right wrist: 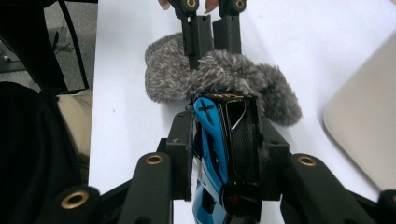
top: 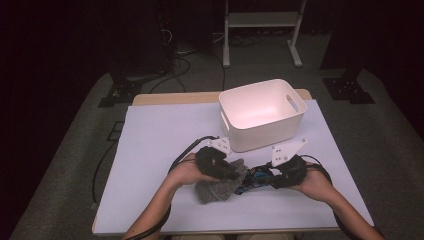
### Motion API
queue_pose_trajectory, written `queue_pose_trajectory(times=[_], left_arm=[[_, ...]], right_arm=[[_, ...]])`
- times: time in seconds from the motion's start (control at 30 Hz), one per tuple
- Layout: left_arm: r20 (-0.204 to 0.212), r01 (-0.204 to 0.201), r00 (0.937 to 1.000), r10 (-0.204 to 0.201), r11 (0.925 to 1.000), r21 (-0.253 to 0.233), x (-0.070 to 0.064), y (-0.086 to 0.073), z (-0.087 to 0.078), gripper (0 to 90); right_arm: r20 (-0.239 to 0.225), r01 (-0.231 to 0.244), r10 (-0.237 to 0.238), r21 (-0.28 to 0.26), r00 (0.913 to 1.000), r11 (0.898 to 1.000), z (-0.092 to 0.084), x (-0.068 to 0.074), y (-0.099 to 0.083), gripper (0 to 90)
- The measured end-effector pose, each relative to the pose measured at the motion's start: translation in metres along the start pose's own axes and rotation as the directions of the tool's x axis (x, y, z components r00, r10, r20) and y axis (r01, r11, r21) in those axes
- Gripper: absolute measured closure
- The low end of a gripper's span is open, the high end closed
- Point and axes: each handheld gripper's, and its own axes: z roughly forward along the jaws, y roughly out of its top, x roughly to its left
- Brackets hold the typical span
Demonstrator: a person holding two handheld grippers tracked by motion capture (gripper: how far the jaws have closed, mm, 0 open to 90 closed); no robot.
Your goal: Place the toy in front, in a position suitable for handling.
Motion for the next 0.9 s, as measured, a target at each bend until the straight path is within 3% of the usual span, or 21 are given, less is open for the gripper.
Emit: queue_pose_trajectory(times=[0.6, 0.9], left_arm=[[0.007, -0.030, 0.9995, 0.029, 0.9968, 0.075, -0.001, 0.011, 0.020, 77.6], [0.002, -0.037, 0.9993, 0.037, 0.9953, 0.089, -0.003, 0.013, 0.020, 77.4]], right_arm=[[-0.017, -0.097, 0.097, -0.025, 0.9952, 0.995, -0.012, -0.004, -0.059, 64.5], [-0.034, -0.118, 0.119, 0.026, 0.9923, 0.993, -0.007, -0.003, -0.085, 63.8]])
